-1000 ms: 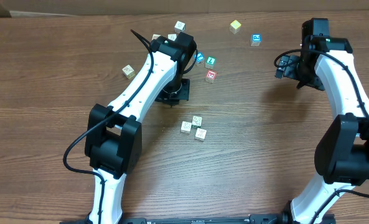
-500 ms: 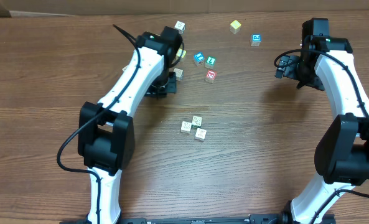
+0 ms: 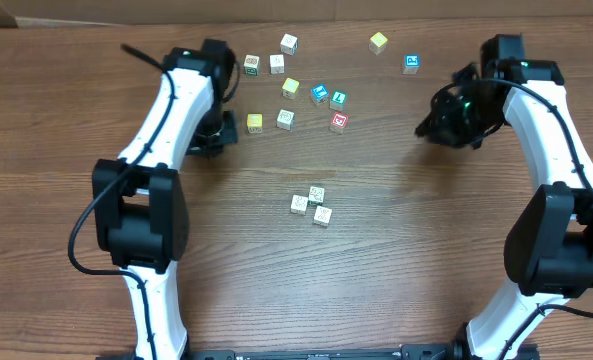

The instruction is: Form a circle

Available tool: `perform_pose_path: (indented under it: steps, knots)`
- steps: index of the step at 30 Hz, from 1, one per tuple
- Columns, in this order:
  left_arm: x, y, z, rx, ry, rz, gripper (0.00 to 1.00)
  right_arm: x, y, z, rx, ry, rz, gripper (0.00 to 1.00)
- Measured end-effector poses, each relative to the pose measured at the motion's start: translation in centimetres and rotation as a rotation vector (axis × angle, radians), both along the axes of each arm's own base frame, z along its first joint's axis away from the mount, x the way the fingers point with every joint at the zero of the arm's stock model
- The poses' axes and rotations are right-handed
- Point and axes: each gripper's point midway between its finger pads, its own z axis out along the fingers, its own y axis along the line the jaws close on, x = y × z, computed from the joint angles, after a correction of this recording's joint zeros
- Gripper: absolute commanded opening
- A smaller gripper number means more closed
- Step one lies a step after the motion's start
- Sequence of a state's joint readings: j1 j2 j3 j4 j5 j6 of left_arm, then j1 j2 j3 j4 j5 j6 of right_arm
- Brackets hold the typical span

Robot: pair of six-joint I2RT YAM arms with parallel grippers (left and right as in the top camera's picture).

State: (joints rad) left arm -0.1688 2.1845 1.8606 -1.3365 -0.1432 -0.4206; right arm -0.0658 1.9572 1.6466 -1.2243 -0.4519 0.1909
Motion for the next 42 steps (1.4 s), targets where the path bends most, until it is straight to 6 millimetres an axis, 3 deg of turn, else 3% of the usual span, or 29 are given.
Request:
perform_pose_path:
  steps: [4,8,12,17,20,24,26,28,29,30,31,32,33,34,38,42]
  knots:
    - [0.2,2.0,-0.1,0.000,-0.001,0.050,0.04,-3.3,4.1,0.3,0.045,0.110,0.106,0.24]
    - [0.3,3.5,-0.1,0.000,-0.005,0.087,0.04,-5.2,7.3,0.2,0.022,0.156,0.185,0.30]
    - [0.5,5.5,-0.1,-0.001,-0.012,0.137,0.04,-6.4,9.4,-0.5,-0.082,0.187,0.210,0.29]
    - [0.3,8.2,-0.1,-0.001,-0.011,0.204,0.05,-7.2,10.0,-0.1,-0.205,0.173,0.188,0.30]
    - [0.1,9.6,-0.2,-0.016,-0.011,0.247,0.04,-7.7,9.6,2.9,-0.302,0.071,0.141,0.32]
    - [0.0,11.3,-0.2,-0.032,-0.022,0.328,0.04,-9.2,9.6,9.6,-0.376,-0.163,0.054,0.43]
    - [0.0,12.0,-0.3,-0.036,-0.028,0.364,0.04,-10.2,9.6,11.9,-0.379,-0.242,0.016,0.48]
    - [0.0,12.5,-0.3,-0.039,-0.033,0.386,0.21,-10.3,9.7,12.4,-0.376,-0.274,-0.018,0.50]
    - [0.0,12.6,-0.3,-0.041,-0.034,0.396,0.37,-10.1,10.0,12.0,-0.376,-0.278,-0.029,0.53]
    - [0.0,12.6,-0.3,-0.042,-0.035,0.400,0.53,-9.9,10.2,11.3,-0.381,-0.274,-0.034,0.65]
    - [0.0,12.5,-0.3,-0.045,-0.037,0.408,0.53,-9.6,10.9,9.1,-0.393,-0.255,-0.029,0.88]
    - [0.0,12.5,-0.3,-0.048,-0.037,0.410,0.59,-9.6,11.4,7.8,-0.395,-0.239,-0.024,0.97]
    - [0.1,12.5,-0.3,-0.048,-0.039,0.412,0.83,-9.9,12.2,5.8,-0.400,-0.219,-0.005,0.98]
    - [0.1,12.5,-0.3,-0.050,-0.039,0.415,0.99,-10.2,12.7,4.5,-0.402,-0.210,0.013,0.98]
    - [0.1,12.2,-0.3,-0.052,-0.040,0.412,1.00,-12.0,13.8,0.2,-0.407,-0.171,0.070,0.90]
    - [0.6,12.2,-0.4,-0.057,-0.059,0.411,0.99,-11.9,14.2,-3.1,-0.379,-0.199,0.057,0.72]
